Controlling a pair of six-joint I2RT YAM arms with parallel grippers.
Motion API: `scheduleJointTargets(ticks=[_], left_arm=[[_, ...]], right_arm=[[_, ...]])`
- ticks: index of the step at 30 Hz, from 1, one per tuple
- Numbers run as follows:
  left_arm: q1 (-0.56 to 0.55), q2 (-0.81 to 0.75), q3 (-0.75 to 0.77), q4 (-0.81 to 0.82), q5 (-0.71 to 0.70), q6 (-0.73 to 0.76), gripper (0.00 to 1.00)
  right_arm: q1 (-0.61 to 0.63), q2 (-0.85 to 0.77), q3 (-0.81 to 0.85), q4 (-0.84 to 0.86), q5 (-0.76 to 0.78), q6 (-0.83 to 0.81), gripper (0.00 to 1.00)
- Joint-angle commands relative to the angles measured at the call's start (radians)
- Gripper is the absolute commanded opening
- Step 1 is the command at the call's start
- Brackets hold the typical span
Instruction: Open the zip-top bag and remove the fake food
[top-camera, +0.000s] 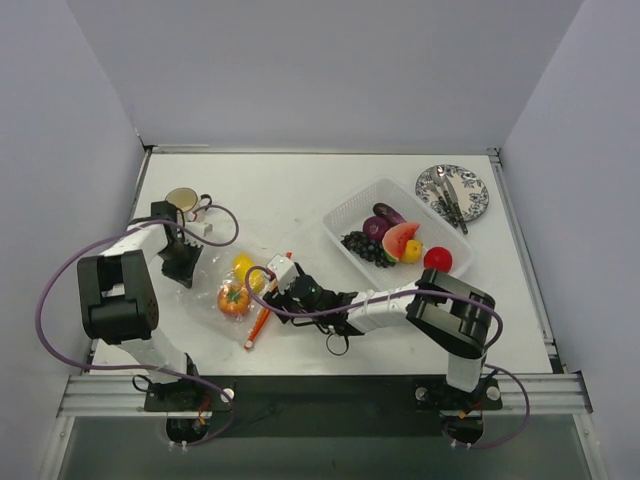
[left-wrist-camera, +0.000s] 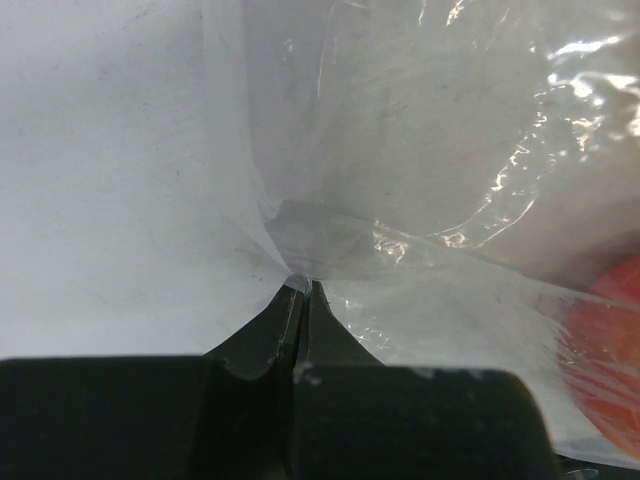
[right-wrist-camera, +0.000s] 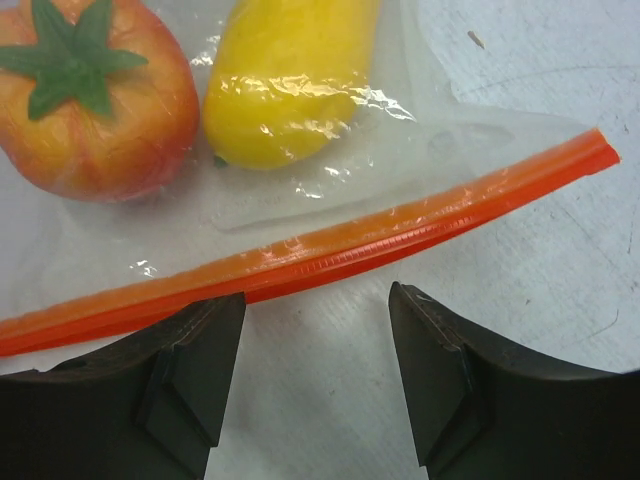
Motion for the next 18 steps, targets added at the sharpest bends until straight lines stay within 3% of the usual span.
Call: scheduleJointTargets(ticks=[1, 18], left_arm=[[-0.006, -0.001, 0.011, 0.032, -0.010, 0.009, 0.00], [-0.009, 0.021, 0.000, 0.041, 0.015, 0.007, 0.00]], right_arm=[[-0.004, 0.013, 0.061, 0.051, 0.003, -0.007, 0.60], [0.004, 0.061, 0.144, 0.030, -0.049, -0.010, 0.62]])
